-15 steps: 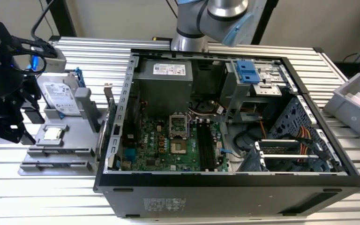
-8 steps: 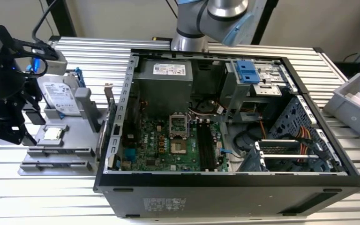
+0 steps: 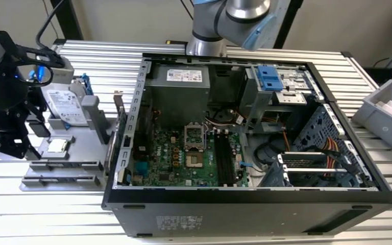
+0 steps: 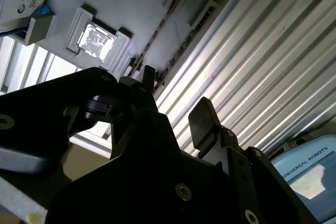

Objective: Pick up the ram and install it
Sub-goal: 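Pick up the ram and move it above insertion slot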

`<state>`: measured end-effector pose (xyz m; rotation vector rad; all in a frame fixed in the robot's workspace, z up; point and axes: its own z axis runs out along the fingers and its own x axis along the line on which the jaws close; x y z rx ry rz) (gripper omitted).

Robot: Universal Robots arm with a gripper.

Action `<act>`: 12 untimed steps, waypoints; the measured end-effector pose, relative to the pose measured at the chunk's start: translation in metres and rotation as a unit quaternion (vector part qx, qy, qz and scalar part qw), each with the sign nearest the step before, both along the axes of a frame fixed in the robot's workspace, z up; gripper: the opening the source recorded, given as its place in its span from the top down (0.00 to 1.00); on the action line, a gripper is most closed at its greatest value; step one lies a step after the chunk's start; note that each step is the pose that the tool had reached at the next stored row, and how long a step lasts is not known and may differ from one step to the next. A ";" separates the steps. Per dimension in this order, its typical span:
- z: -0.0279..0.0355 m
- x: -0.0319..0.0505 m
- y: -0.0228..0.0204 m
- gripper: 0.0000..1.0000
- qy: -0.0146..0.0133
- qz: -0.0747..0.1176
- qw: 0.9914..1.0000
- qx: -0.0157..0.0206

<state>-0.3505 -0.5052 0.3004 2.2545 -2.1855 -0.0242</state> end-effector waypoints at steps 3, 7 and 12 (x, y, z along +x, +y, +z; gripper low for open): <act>-0.0012 0.0000 0.0000 0.00 0.000 0.000 1.000 0.000; -0.0026 0.0009 0.0000 0.00 0.000 0.000 1.000 0.000; -0.0045 0.0021 -0.0001 0.00 0.000 0.000 1.000 0.000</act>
